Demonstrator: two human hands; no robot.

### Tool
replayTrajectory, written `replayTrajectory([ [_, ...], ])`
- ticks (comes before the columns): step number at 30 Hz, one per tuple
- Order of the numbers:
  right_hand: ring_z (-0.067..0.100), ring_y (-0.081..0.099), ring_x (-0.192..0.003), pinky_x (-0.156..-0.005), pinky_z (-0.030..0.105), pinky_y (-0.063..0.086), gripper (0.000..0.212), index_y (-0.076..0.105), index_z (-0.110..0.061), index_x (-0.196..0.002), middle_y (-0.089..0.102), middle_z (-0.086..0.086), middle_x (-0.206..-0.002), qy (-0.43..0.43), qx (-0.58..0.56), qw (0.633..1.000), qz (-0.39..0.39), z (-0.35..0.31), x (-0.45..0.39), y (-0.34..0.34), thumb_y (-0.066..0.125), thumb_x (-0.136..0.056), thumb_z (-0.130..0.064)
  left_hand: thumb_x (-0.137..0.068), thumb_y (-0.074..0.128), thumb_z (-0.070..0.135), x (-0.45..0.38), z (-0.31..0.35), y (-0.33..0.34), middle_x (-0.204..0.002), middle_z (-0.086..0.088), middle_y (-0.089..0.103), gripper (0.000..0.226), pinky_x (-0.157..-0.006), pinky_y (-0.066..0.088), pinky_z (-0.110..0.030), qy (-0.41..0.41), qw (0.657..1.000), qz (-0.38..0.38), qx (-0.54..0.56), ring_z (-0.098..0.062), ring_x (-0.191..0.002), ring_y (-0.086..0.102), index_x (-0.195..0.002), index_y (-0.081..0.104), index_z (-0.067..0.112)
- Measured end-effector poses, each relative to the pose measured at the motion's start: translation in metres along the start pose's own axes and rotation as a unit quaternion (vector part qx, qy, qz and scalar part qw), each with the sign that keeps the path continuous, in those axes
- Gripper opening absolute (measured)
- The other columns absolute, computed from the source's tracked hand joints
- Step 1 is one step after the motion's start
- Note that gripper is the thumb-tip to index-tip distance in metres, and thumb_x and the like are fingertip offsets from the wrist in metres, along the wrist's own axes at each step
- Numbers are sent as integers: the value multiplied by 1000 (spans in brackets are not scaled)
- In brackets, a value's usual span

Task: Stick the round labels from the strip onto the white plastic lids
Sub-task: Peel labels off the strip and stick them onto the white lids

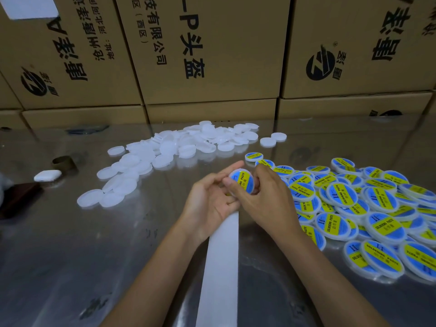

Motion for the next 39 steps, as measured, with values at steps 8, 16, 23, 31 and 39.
replayTrajectory([
  [8,17,37,-58,-53,34,30,49,32,-20,-62,36,-5,-55,-28,-36,999,23,3,-3,0,56,-96,-46,-88,52,25,0,2,0,-126,-21,67,44,-95,56,-43,-16,999,-8,-33,-36,-113,67,-124,70,9],
  [16,27,56,-66,-65,44,47,36,54,-9,-80,55,1,-63,27,-88,995,-33,6,-3,2,41,-104,-33,-97,50,-2,-1,-2,-4,-116,-14,73,34,-76,61,-34,25,992,53,-115,-25,-101,73,-123,68,11],
  [23,8,53,-71,-60,32,45,35,42,-27,-89,54,-13,-75,14,-110,990,-89,-6,5,10,68,-80,-49,-90,69,5,-2,3,-15,-107,-16,75,23,-71,62,-37,110,975,147,-123,-28,-89,75,-112,72,10],
  [31,-2,47,-86,-61,23,41,49,48,-34,-99,46,-23,-93,-38,-63,997,-25,-13,7,6,74,-65,-57,-98,60,24,-4,6,-13,-106,-17,75,28,-63,61,-34,122,973,159,-118,-27,-82,75,-113,72,4],
  [39,19,53,-103,-84,38,47,39,60,-20,-103,56,-4,-103,27,-15,999,43,-4,-5,-9,74,-70,-36,-105,44,17,-3,5,-4,-122,-14,71,36,-78,62,-37,76,987,98,-103,-28,-105,71,-140,52,17],
])
Point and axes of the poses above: each hand's wrist, its own x-axis away from the middle knuckle, its own y-axis out of the palm, z = x × y, the point moved 2 cm from there along -x, towards the middle knuckle
